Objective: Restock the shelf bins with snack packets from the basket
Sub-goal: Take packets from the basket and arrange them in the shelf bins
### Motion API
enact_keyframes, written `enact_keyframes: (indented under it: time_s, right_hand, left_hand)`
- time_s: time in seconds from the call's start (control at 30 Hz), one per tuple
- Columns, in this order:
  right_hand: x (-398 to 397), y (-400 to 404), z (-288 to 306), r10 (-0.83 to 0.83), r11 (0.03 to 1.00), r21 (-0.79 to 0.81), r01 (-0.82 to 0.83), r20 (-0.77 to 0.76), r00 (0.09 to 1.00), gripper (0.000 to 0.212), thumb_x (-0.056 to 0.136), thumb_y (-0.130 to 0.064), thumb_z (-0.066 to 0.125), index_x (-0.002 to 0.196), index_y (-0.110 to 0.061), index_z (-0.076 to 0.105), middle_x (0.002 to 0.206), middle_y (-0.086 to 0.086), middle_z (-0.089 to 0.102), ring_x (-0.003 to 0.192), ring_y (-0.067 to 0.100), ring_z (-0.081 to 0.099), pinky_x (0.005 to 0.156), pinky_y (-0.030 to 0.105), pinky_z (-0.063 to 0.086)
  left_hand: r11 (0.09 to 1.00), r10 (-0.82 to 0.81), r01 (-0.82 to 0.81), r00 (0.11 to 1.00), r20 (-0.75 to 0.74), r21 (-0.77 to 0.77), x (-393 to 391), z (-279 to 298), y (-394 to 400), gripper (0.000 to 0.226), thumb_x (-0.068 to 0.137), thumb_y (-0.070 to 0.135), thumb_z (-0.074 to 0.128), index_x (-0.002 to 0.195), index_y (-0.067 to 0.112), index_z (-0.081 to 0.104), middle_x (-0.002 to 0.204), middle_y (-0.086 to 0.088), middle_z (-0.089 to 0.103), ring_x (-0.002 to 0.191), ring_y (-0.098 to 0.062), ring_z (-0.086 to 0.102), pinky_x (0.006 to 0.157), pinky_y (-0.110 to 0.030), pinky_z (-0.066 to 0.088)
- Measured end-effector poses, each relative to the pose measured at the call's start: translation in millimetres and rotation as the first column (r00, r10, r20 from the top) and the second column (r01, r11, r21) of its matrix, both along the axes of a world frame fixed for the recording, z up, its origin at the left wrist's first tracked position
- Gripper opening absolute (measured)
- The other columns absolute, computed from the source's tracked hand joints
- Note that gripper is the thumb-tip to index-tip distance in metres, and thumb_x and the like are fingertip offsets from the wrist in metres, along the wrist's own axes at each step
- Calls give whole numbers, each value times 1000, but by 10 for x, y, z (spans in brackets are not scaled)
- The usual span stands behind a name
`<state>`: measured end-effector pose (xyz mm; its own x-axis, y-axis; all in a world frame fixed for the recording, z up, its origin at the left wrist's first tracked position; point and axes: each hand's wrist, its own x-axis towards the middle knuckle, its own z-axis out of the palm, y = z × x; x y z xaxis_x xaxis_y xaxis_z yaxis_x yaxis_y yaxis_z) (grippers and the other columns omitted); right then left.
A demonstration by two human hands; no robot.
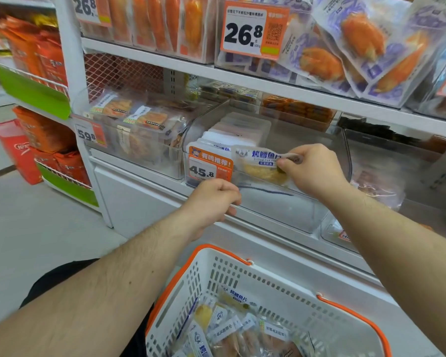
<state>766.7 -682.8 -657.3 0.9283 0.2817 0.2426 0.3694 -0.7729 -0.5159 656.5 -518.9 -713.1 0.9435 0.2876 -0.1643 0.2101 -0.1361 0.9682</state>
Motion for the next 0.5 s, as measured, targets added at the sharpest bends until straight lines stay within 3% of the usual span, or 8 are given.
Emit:
enact_keyframes:
  time_s: [0.1, 0.27, 0.4, 0.5]
  right_hand:
    - [76, 24, -50, 14, 989, -145, -26, -83, 996, 16, 91, -37, 67, 95, -25, 77, 85, 0, 72, 81, 19, 64, 75, 37, 57]
    - [181, 20, -145, 24, 995, -83, -53, -319, 947, 20, 92, -33, 66, 86, -17, 77, 85, 13, 73, 65, 19, 57, 67, 32, 50]
    - [230, 61, -169, 0, 992, -115, -43, -347, 938, 27, 90, -32, 64, 86, -9, 78, 83, 19, 73, 62, 20, 56, 64, 30, 47]
    - [265, 83, -150, -30, 988, -151, -28, -368, 929, 27, 91, -31, 65, 85, -8, 78, 77, 13, 72, 57, 16, 61, 64, 28, 48]
  left_hand:
    - [1000, -22, 22, 1000, -14, 7, -8, 4, -16, 10, 95, 18, 56, 92, 24, 64, 100, 1, 70, 85, -14, 67, 80, -33, 53]
    - [999, -42, 42, 999, -22, 12, -2, 36, -44, 10, 95, 17, 57, 92, 23, 64, 102, -1, 70, 81, -12, 66, 78, -31, 52]
    - [998, -61, 62, 998, -26, 23, 8, 47, -57, 9, 94, 17, 58, 92, 23, 64, 103, 0, 70, 81, -11, 67, 78, -30, 53]
    - [997, -74, 75, 997, -28, 26, 17, 48, -67, 9, 94, 18, 58, 93, 23, 65, 102, 0, 70, 82, -11, 68, 79, -31, 54]
